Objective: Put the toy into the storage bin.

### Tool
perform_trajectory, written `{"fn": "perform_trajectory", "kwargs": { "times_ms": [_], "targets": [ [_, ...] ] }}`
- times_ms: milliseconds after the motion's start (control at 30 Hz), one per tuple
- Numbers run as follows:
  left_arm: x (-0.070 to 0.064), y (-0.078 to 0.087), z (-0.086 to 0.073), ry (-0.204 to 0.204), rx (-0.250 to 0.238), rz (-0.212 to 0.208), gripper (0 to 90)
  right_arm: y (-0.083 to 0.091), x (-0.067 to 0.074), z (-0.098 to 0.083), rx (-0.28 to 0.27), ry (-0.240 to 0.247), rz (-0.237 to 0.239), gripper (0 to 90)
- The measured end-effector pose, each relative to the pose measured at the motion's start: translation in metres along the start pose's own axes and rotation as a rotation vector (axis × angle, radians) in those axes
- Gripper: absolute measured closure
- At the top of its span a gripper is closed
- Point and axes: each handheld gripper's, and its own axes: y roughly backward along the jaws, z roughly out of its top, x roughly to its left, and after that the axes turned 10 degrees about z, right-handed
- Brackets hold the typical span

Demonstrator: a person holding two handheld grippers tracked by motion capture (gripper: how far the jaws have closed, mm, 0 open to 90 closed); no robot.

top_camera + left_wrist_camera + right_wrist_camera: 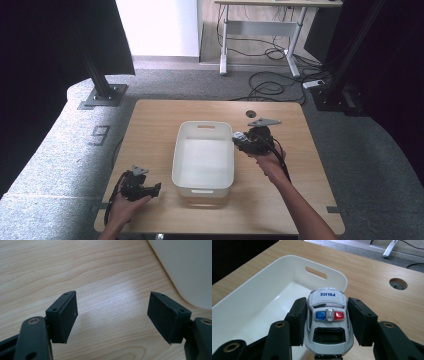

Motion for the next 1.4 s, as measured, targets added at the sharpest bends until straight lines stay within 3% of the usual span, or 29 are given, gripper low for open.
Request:
{"fn": "perform_trajectory", "kwargs": {
  "times_ms": [533, 867, 1400],
  "targets": [
    [0.001, 0.001, 0.0, 0.003, -0.004, -0.006, 24.8, -0.049, 0.033, 0.021, 0.064, 0.04, 0.036, 50.9],
    [0.001, 0.001, 0.0, 0.003, -0.006, -0.012, 24.8, -0.071, 0.051, 0.028, 0.084, 0.05, 0.059, 51.0],
    [0.001, 0.001, 0.001, 0.002, -0.006, -0.017, 24.9, -0.108, 0.061, 0.031, 0.124, 0.036, 0.065, 51.0]
  ]
}}
